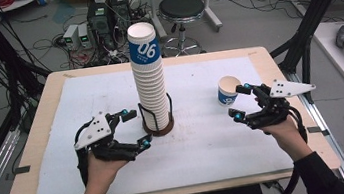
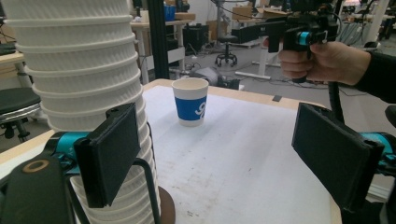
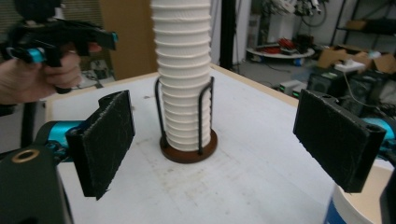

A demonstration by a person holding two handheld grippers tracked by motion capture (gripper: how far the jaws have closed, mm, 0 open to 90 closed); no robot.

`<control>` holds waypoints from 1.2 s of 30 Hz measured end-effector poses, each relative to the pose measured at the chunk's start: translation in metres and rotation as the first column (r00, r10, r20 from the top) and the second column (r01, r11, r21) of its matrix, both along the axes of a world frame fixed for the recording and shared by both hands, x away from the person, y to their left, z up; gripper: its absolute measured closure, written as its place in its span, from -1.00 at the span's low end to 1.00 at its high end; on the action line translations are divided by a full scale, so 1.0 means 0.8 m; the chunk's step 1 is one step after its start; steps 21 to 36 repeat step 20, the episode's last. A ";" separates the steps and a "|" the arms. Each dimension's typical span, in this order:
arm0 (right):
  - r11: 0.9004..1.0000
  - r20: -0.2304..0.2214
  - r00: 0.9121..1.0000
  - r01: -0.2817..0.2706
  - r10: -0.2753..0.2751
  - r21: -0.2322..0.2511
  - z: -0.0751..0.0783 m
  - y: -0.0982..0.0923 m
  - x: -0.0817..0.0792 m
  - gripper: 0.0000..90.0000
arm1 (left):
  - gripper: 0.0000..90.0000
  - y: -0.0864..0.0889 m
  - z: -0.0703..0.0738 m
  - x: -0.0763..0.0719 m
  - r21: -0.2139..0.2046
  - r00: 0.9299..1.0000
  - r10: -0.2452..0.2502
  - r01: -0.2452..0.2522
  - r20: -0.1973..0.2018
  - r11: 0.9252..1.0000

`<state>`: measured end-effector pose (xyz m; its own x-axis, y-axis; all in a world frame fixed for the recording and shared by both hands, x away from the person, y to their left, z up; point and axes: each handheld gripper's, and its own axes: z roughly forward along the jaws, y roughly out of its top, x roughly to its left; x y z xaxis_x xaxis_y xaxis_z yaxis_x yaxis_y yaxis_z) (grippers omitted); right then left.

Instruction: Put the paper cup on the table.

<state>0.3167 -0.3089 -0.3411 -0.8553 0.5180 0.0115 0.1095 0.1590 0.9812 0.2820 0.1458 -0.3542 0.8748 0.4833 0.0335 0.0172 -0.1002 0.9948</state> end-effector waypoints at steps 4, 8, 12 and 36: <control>0.999 -0.023 0.999 0.042 -0.042 -0.010 -0.002 -0.005 0.003 -0.71 | -0.66 0.002 -0.003 0.003 -0.002 1.000 0.004 -0.004 -0.009 1.000; 0.999 -0.020 0.998 0.052 -0.053 -0.004 -0.003 -0.007 0.004 -0.71 | -0.66 0.003 -0.005 0.004 -0.003 1.000 0.005 -0.005 -0.013 1.000; 0.998 -0.025 0.998 0.055 -0.055 -0.013 -0.005 -0.005 0.004 -0.71 | -0.66 0.003 -0.005 0.005 -0.004 1.000 0.006 -0.006 -0.012 1.000; 0.998 -0.033 0.997 0.067 -0.067 -0.007 -0.008 -0.007 0.008 -0.71 | -0.66 0.005 -0.008 0.008 -0.002 1.000 0.015 -0.015 -0.019 1.000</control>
